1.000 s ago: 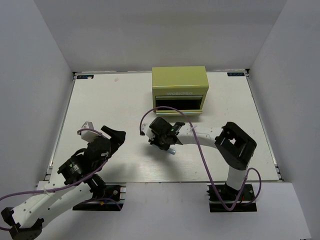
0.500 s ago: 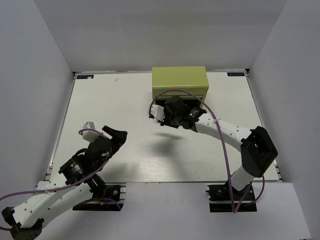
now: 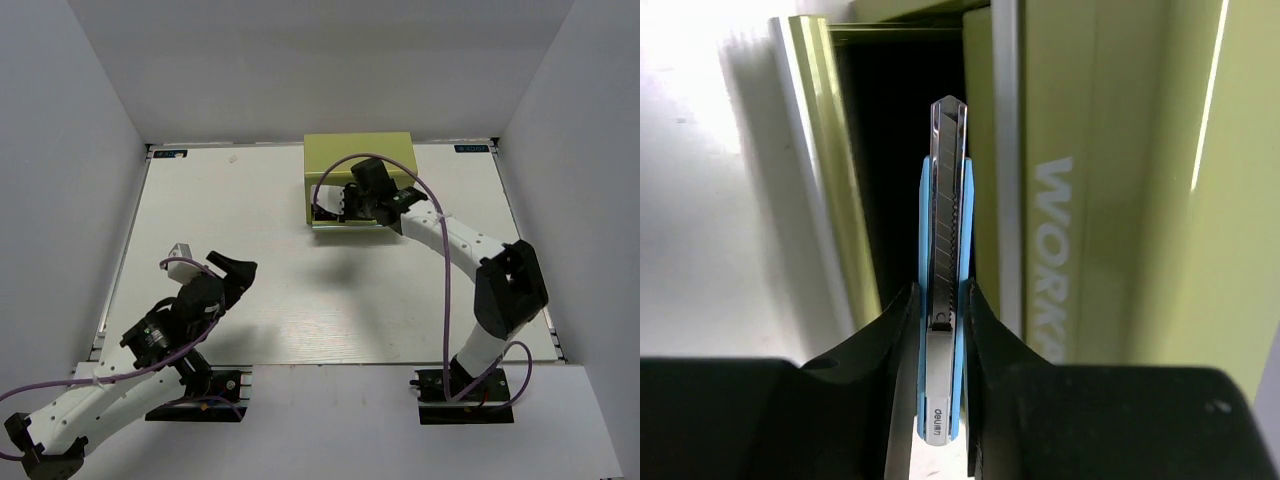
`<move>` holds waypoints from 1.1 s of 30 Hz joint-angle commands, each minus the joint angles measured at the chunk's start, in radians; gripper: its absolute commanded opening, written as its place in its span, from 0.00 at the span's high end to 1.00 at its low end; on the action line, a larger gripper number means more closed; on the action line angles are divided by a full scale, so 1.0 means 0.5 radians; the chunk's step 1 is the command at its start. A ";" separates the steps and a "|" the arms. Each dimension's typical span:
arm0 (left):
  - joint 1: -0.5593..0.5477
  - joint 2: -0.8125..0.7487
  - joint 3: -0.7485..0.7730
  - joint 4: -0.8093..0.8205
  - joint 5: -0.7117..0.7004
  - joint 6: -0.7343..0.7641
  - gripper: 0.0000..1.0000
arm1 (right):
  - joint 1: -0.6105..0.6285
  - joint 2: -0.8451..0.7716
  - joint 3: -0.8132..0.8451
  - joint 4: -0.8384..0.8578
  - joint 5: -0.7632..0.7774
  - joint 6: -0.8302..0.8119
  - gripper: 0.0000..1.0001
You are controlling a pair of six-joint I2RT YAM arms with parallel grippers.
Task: Sort the stationery into containers
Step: Place the stationery in the drawer.
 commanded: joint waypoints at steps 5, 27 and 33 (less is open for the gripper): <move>0.005 0.007 -0.006 0.016 -0.008 -0.002 0.15 | -0.104 0.218 0.185 -0.050 -0.114 -0.182 1.00; 0.005 0.120 -0.043 0.139 -0.008 0.035 0.13 | -0.190 0.154 0.394 -0.601 -0.782 -0.120 1.00; 0.005 0.120 -0.043 0.139 0.010 0.053 0.13 | -0.172 0.203 0.333 -0.940 -1.025 -0.400 1.00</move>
